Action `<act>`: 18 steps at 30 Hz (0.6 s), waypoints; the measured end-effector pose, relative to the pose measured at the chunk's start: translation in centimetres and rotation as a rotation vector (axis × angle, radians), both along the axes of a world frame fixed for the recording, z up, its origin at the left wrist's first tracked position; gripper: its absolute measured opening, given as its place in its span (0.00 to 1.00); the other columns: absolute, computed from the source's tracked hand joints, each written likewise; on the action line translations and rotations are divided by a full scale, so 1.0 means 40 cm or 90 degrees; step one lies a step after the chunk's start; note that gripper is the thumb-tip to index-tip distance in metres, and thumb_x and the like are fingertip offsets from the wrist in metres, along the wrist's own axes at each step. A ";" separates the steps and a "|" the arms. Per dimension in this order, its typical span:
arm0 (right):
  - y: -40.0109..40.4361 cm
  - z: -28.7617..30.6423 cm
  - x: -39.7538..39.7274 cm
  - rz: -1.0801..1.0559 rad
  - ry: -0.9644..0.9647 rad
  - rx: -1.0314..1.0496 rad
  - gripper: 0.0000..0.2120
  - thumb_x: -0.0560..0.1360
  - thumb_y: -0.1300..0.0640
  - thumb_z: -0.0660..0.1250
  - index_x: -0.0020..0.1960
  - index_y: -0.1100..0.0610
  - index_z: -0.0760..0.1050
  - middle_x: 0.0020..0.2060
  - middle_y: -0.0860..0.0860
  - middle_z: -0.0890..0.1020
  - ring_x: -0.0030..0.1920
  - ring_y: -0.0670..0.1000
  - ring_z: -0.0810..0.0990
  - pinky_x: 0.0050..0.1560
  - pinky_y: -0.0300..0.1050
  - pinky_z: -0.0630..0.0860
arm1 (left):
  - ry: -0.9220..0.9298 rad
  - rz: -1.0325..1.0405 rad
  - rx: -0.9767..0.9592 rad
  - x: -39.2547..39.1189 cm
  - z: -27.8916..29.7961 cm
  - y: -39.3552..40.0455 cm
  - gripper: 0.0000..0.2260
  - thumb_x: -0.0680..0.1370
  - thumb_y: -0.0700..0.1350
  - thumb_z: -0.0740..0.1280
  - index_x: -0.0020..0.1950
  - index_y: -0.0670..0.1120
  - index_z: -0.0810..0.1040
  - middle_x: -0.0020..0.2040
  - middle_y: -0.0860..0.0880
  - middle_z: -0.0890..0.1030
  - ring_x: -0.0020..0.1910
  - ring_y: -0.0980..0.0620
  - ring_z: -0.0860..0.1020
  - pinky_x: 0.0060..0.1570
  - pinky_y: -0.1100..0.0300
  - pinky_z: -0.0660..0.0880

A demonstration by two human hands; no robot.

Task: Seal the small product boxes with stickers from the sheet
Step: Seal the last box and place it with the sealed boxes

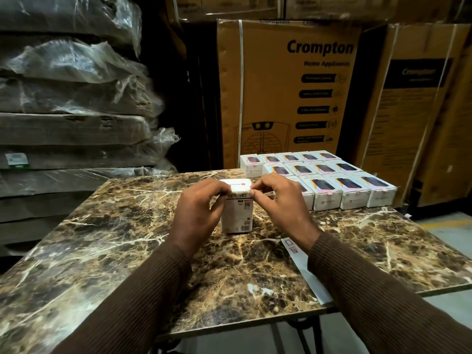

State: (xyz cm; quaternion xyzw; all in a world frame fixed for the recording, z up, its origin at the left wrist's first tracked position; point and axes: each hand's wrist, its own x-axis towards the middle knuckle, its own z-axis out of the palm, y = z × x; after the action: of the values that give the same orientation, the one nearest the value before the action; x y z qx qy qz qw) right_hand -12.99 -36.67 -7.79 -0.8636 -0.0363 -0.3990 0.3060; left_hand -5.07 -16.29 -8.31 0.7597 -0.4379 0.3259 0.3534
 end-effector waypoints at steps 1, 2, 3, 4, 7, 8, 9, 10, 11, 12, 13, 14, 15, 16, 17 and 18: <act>-0.003 -0.001 0.004 0.002 0.005 0.000 0.01 0.78 0.59 0.74 0.48 0.56 0.84 0.44 0.47 0.83 0.46 0.43 0.80 0.47 0.36 0.78 | -0.002 -0.001 0.004 0.004 -0.003 -0.001 0.08 0.77 0.35 0.75 0.54 0.45 0.84 0.52 0.51 0.85 0.52 0.53 0.83 0.51 0.51 0.83; -0.006 -0.002 0.007 0.007 0.012 0.002 0.01 0.78 0.59 0.74 0.49 0.57 0.84 0.45 0.47 0.83 0.47 0.43 0.81 0.47 0.36 0.78 | -0.002 -0.001 0.009 0.007 -0.007 -0.001 0.08 0.77 0.35 0.75 0.54 0.45 0.84 0.52 0.51 0.85 0.52 0.53 0.83 0.51 0.51 0.83; -0.006 -0.003 0.007 0.010 0.020 0.005 0.01 0.78 0.60 0.74 0.50 0.57 0.84 0.45 0.47 0.83 0.47 0.43 0.81 0.48 0.34 0.78 | -0.002 0.001 0.012 0.009 -0.011 -0.001 0.09 0.77 0.35 0.75 0.54 0.45 0.84 0.52 0.51 0.85 0.52 0.53 0.82 0.51 0.50 0.83; -0.006 -0.002 0.007 0.013 0.028 0.008 0.03 0.78 0.60 0.74 0.51 0.56 0.84 0.46 0.47 0.84 0.48 0.41 0.81 0.48 0.31 0.77 | -0.002 0.003 0.012 0.010 -0.014 0.000 0.09 0.77 0.35 0.75 0.54 0.45 0.84 0.53 0.51 0.85 0.52 0.52 0.82 0.51 0.50 0.83; -0.021 0.006 -0.003 0.026 0.058 0.025 0.07 0.79 0.60 0.73 0.55 0.54 0.85 0.49 0.45 0.85 0.51 0.37 0.81 0.50 0.25 0.75 | -0.001 0.011 -0.002 0.002 -0.012 0.001 0.09 0.77 0.36 0.74 0.55 0.44 0.84 0.54 0.50 0.85 0.53 0.52 0.83 0.53 0.51 0.83; -0.029 0.009 -0.012 0.033 0.064 0.035 0.07 0.79 0.60 0.73 0.56 0.52 0.85 0.49 0.44 0.86 0.51 0.37 0.82 0.50 0.26 0.76 | -0.002 0.014 -0.006 -0.006 -0.009 0.001 0.09 0.77 0.36 0.75 0.56 0.44 0.84 0.55 0.49 0.85 0.54 0.52 0.83 0.54 0.53 0.83; -0.043 0.013 -0.023 0.036 0.072 0.043 0.08 0.79 0.59 0.73 0.56 0.51 0.85 0.49 0.44 0.86 0.50 0.38 0.83 0.50 0.28 0.78 | -0.006 0.015 -0.009 -0.016 -0.006 0.001 0.09 0.77 0.36 0.75 0.56 0.43 0.84 0.55 0.49 0.85 0.55 0.52 0.83 0.55 0.55 0.82; -0.062 0.016 -0.036 0.038 0.082 0.055 0.07 0.79 0.59 0.73 0.56 0.50 0.85 0.48 0.43 0.86 0.50 0.40 0.84 0.50 0.32 0.80 | -0.012 0.012 -0.013 -0.027 -0.005 -0.001 0.09 0.77 0.36 0.75 0.56 0.43 0.84 0.56 0.49 0.85 0.55 0.51 0.82 0.56 0.57 0.82; -0.084 0.016 -0.052 0.034 0.095 0.067 0.07 0.79 0.59 0.73 0.55 0.50 0.85 0.48 0.44 0.86 0.49 0.42 0.84 0.49 0.36 0.81 | -0.018 0.004 -0.012 -0.039 -0.007 -0.004 0.09 0.77 0.37 0.74 0.56 0.43 0.84 0.56 0.48 0.84 0.55 0.51 0.82 0.56 0.58 0.81; -0.109 0.015 -0.072 0.026 0.106 0.077 0.06 0.79 0.59 0.73 0.54 0.50 0.86 0.47 0.44 0.87 0.48 0.42 0.84 0.48 0.36 0.80 | -0.024 -0.011 -0.005 -0.052 -0.011 -0.010 0.09 0.77 0.37 0.74 0.56 0.43 0.84 0.56 0.49 0.84 0.55 0.52 0.82 0.56 0.59 0.81; -0.138 0.009 -0.093 0.016 0.113 0.080 0.06 0.79 0.59 0.73 0.53 0.50 0.86 0.46 0.44 0.87 0.46 0.41 0.84 0.46 0.35 0.79 | -0.027 -0.035 0.006 -0.066 -0.022 -0.019 0.09 0.77 0.38 0.73 0.57 0.44 0.84 0.56 0.49 0.84 0.55 0.52 0.81 0.56 0.59 0.81; -0.165 0.000 -0.115 0.005 0.116 0.081 0.06 0.79 0.60 0.74 0.51 0.50 0.87 0.44 0.44 0.87 0.44 0.40 0.83 0.44 0.34 0.77 | -0.027 -0.068 0.020 -0.079 -0.036 -0.032 0.09 0.77 0.38 0.73 0.57 0.44 0.84 0.55 0.49 0.84 0.55 0.53 0.81 0.57 0.60 0.80; -0.193 -0.010 -0.135 -0.005 0.119 0.083 0.06 0.78 0.60 0.74 0.50 0.50 0.87 0.43 0.44 0.87 0.42 0.39 0.82 0.43 0.35 0.76 | -0.022 -0.107 0.040 -0.090 -0.051 -0.048 0.08 0.78 0.38 0.73 0.57 0.45 0.84 0.55 0.50 0.84 0.54 0.54 0.81 0.57 0.60 0.80; -0.219 -0.024 -0.154 -0.012 0.131 0.090 0.07 0.78 0.60 0.74 0.49 0.49 0.86 0.43 0.44 0.87 0.41 0.38 0.81 0.42 0.35 0.76 | -0.012 -0.146 0.065 -0.099 -0.067 -0.068 0.08 0.79 0.39 0.73 0.57 0.45 0.85 0.55 0.51 0.84 0.54 0.55 0.81 0.57 0.60 0.80; -0.241 -0.039 -0.171 -0.016 0.151 0.100 0.07 0.79 0.61 0.73 0.49 0.49 0.86 0.43 0.45 0.86 0.41 0.38 0.81 0.42 0.36 0.76 | 0.003 -0.175 0.093 -0.106 -0.082 -0.091 0.08 0.80 0.40 0.73 0.58 0.46 0.85 0.55 0.51 0.84 0.55 0.56 0.81 0.58 0.59 0.80; -0.259 -0.056 -0.185 -0.022 0.176 0.101 0.08 0.79 0.61 0.73 0.49 0.48 0.86 0.44 0.44 0.86 0.42 0.37 0.81 0.42 0.36 0.76 | 0.018 -0.190 0.122 -0.110 -0.094 -0.115 0.07 0.81 0.43 0.72 0.59 0.47 0.84 0.56 0.52 0.84 0.56 0.56 0.80 0.58 0.56 0.80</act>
State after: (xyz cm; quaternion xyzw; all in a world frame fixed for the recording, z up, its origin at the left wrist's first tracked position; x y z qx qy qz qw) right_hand -20.37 -47.02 -10.02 -0.8840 0.0528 -0.2830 0.3682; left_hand -9.46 -20.88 -12.07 0.7209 -0.5699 0.2155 0.3302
